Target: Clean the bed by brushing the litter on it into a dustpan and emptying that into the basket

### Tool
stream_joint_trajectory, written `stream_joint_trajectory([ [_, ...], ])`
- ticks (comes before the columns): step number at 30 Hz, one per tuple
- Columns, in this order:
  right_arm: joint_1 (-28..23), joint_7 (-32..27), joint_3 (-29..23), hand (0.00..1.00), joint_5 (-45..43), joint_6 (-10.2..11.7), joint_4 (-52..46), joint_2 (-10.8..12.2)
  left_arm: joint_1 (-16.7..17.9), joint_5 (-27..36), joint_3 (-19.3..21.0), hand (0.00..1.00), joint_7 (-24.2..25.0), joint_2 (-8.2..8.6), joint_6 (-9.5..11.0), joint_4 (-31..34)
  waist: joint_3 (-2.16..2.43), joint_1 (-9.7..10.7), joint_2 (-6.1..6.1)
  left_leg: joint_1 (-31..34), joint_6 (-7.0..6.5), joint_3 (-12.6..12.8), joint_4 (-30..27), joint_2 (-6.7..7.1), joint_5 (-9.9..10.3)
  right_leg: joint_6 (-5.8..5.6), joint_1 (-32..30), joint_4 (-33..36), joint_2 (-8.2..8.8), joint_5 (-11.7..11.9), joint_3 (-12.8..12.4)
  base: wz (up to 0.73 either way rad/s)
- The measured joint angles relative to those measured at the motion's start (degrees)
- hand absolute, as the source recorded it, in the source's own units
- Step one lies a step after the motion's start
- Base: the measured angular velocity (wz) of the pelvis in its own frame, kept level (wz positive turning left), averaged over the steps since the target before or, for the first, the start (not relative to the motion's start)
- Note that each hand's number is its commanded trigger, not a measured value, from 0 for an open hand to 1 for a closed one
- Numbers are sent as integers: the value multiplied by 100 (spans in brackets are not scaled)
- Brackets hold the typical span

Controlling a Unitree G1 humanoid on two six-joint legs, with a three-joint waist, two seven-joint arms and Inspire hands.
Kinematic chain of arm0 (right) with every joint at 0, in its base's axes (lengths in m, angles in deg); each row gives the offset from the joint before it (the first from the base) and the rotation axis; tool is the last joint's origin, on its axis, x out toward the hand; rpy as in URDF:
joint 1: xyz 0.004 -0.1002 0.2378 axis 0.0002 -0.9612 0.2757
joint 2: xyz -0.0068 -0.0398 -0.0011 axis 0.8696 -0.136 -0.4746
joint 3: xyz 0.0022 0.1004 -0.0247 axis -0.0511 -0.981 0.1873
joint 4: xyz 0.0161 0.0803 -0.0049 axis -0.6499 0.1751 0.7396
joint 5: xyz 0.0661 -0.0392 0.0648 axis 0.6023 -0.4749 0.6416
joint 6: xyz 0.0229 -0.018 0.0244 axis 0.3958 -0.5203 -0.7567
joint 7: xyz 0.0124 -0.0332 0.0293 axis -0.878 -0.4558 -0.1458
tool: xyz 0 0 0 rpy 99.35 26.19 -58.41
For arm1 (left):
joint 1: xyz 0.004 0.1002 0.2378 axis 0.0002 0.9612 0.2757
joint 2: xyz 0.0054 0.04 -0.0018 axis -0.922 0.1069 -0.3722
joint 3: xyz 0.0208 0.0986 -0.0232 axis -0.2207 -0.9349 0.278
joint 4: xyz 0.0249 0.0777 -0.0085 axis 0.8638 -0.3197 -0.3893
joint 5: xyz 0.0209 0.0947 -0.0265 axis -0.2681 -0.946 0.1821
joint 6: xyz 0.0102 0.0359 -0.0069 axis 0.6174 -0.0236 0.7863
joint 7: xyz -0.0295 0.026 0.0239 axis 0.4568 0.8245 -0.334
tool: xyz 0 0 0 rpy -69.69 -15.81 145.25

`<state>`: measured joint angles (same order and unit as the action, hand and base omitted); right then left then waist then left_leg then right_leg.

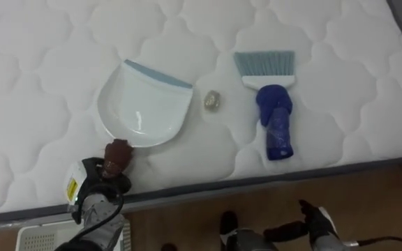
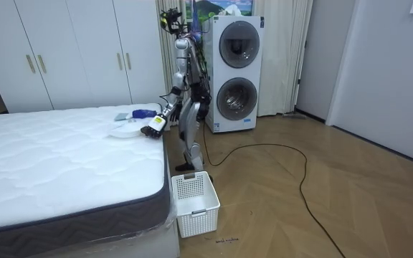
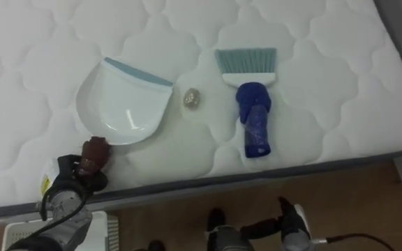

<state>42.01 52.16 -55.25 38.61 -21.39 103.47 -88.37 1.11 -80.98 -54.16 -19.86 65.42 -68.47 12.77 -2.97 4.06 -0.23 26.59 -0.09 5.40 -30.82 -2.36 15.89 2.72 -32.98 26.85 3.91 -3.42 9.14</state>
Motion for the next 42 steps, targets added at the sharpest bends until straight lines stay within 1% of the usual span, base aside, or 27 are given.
stream_joint_trajectory([
  [2, 18, -197, -268, 0, 408, 59, -247, 6, 85, -13, -14, 100, -113, 3, 111, 20, 0, 0, -14, -12, -5, 27, 1, 13, 6, -5, -5, 59, 9, -18, -42, -7],
  [3, 25, -255, -315, 0, 488, 73, -318, 6, 99, -20, -25, 100, -147, 1, 123, 20, 1, 1, -14, -17, -7, 36, -8, 16, 11, -7, -13, 88, 15, -34, -49, -4],
  [5, 69, -414, -467, 0, 657, 168, -510, 2, 160, -73, -64, 100, -240, -27, 134, 32, 15, -2, -40, -7, 0, 46, -43, 14, 20, -2, -48, 137, 14, -55, -70, 0],
  [7, 87, -483, -607, 0, 775, 188, -628, 5, 188, -93, -65, 100, -308, -54, 137, 35, 23, -10, -61, -5, 10, 48, -83, 12, 33, 17, -79, 200, 18, -71, -94, 0],
  [9, 102, -569, -739, 0, 899, 257, -642, 1, 248, -257, -64, 100, -361, -100, 149, 52, 41, -8, -93, 9, 12, 54, -86, 6, 34, 21, -81, 210, 12, -75, -107, 0],
  [11, 106, -670, -888, 0, 1141, 299, -718, -29, 309, -498, -64, 100, -463, -208, 169, 54, 50, -33, -130, 16, 14, 71, -93, 5, 35, 22, -102, 201, 10, -75, -114, -4],
  [12, 113, -678, -931, 0, 1225, 305, -722, -42, 310, -520, -64, 100, -476, -239, 171, 54, 51, -38, -132, 17, 14, 77, -93, 5, 35, 22, -107, 198, 10, -75, -115, -4],
  [15, 115, -820, -1015, 0, 1651, 337, -748, -159, 304, -731, -64, 100, -606, -377, 203, 74, 54, -114, -138, 46, 14, 100, -104, 6, 34, 23, -151, 258, 8, -74, -159, -1],
  [16, 122, -865, -1067, 0, 1799, 392, -752, -211, 305, -914, -65, 100, -653, -449, 217, 91, 56, -143, -144, 85, 16, 108, -147, 6, 37, 26, -200, 298, 8, -77, -174, -5],
  [17, 140, -886, -1082, 0, 1914, 406, -752, -277, 306, -1046, -65, 100, -701, -521, 228, 133, 52, -152, -150, 104, 16, 118, -169, 5, 41, 27, -244, 322, 6, -77, -190, -5],
  [18, 153, -900, -1113, 0, 1954, 407, -752, -295, 306, -1118, -65, 100, -730, -559, 241, 142, 52, -172, -151, 113, 16, 127, -178, 5, 41, 28, -263, 335, 6, -77, -199, -9],
  [19, 201, -966, -1160, 0, 1975, 427, -754, -311, 307, -1223, -64, 100, -793, -638, 300, 143, 54, -203, -146, 134, 13, 171, -195, 4, 51, 32, -322, 384, 3, -80, -239, -14],
  [20, 230, -1033, -1174, 0, 1975, 506, -768, -338, 308, -1292, -63, 100, -822, -687, 349, 152, 56, -233, -151, 162, 11, 217, -197, 4, 52, 31, -357, 399, 0, -80, -268, -16],
  [24, 229, -1198, -1350, 0, 1978, 652, -1030, -360, 330, -1592, -69, 100, -991, -771, 414, 237, 57, -231, -152, 190, 11, 247, -198, 9, 53, 4, -408, 393, 7, -97, -302, -3],
  [26, 235, -1338, -1393, 0, 2086, 820, -1210, -386, 342, -1755, -81, 100, -1072, -806, 454, 243, 57, -221, -152, 189, 11, 251, -196, 8, 53, 5, -406, 394, 6, -96, -309, 0],
  [28, 291, -1405, -1395, 0, 2183, 890, -1219, -417, 379, -1761, -99, 100, -1082, -850, 508, 256, 56, -202, -152, 189, 11, 255, -194, 8, 52, 5, -403, 403, 4, -95, -310, 0],
  [29, 316, -1499, -1395, 0, 2185, 926, -1221, -436, 400, -1762, -119, 100, -1083, -877, 539, 260, 56, -199, -152, 191, 11, 255, -190, 8, 52, 4, -403, 402, 2, -94, -305, 0],
  [33, 422, -1814, -1399, 0, 1981, 1073, -1242, -511, 402, -1763, -129, 100, -1082, -893, 573, 259, 56, -163, -152, 194, 9, 254, -185, 14, 51, 5, -405, 413, 10, -91, -282, 0],
  [36, 459, -2134, -1409, 0, 1894, 1270, -1548, -552, 403, -1751, -135, 100, -1079, -918, 626, 298, 56, -140, -152, 228, -2, 252, -193, 14, 59, 15, -432, 407, 11, -86, -295, 0],
  [38, 461, -2395, -1442, 0, 1653, 1406, -1841, -551, 403, -1746, -135, 100, -1079, -933, 717, 317, 55, -136, -153, 263, -7, 253, -191, 14, 63, 12, -460, 394, 10, -84, -302, 0],
  [39, 462, -2464, -1444, 0, 1563, 1427, -1909, -550, 404, -1749, -138, 100, -1079, -935, 734, 323, 56, -143, -153, 276, -8, 255, -190, 14, 63, 12, -475, 397, 11, -82, -302, 0],
  [41, 507, -2733, -1450, 0, 1003, 1507, -2130, -550, 417, -1747, -140, 100, -1077, -931, 752, 348, 54, -140, -151, 312, -16, 288, -190, 29, 66, 10, -557, 447, 16, -83, -357, -4],
  [42, 539, -2794, -1452, 0, 881, 1525, -2155, -551, 419, -1746, -139, 100, -1076, -931, 755, 351, 54, -143, -147, 312, -20, 306, -190, 34, 69, 3, -581, 474, 20, -91, -374, -8],
])
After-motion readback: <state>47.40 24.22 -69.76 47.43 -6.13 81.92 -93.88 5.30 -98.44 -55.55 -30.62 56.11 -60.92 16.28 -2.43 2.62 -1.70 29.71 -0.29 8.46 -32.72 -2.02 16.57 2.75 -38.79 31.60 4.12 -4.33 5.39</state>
